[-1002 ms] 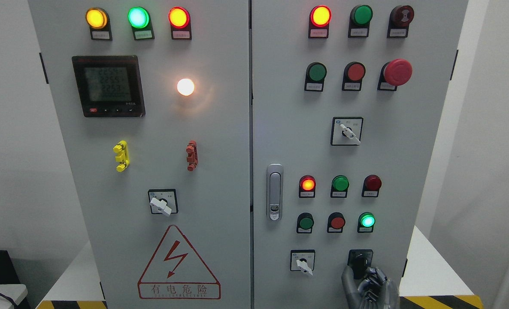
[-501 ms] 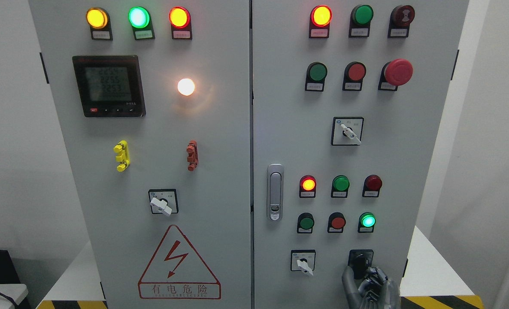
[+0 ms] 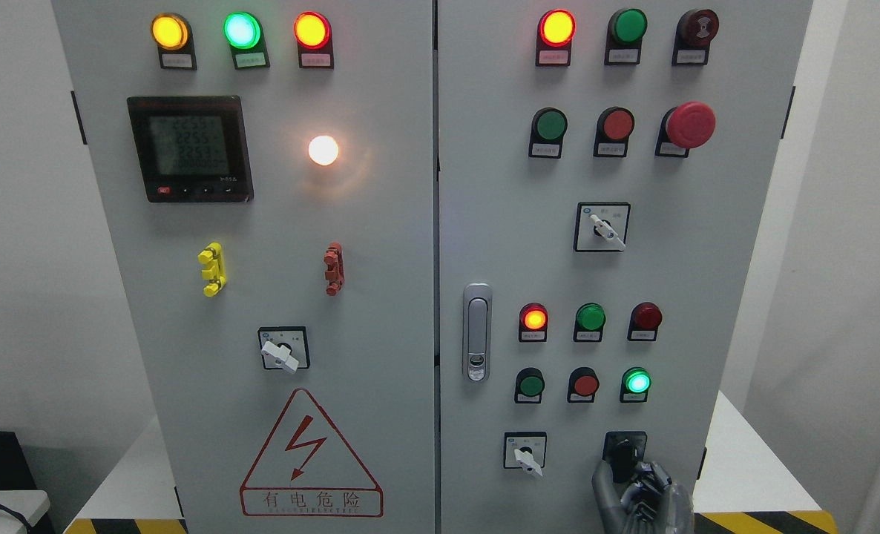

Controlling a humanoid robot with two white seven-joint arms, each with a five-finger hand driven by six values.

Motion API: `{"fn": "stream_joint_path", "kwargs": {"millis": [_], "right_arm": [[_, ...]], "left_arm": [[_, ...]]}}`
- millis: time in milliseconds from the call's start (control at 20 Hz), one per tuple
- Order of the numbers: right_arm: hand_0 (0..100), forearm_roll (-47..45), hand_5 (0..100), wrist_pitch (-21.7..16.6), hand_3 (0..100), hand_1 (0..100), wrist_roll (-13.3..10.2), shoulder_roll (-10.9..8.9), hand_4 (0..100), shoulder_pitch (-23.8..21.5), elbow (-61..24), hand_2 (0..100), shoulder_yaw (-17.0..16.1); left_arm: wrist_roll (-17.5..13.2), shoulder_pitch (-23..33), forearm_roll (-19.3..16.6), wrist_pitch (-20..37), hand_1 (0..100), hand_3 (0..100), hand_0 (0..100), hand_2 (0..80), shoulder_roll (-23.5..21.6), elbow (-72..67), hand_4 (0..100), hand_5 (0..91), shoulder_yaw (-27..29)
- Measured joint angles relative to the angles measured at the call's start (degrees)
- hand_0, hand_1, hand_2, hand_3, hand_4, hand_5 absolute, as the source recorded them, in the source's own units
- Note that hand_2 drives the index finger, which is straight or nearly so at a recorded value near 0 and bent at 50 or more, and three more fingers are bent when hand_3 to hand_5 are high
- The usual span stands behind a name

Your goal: Trip black knob to open circuit

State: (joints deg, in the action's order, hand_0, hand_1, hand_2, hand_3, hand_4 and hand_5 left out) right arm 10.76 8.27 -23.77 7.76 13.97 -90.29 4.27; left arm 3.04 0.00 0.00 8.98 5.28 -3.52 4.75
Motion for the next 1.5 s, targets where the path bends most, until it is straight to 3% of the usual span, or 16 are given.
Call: {"fn": "stream_joint_path", "kwargs": {"millis": [1503], "right_arm": [[40, 0.10, 96, 0.00, 94, 73, -0.21, -0.02, 94, -0.02, 0.03, 61, -0.22]], "left_arm": [[0.00, 0.00, 0.00, 0.00, 39, 0, 12, 0.0, 0.00, 0.00, 0, 0.0, 0.00]]}}
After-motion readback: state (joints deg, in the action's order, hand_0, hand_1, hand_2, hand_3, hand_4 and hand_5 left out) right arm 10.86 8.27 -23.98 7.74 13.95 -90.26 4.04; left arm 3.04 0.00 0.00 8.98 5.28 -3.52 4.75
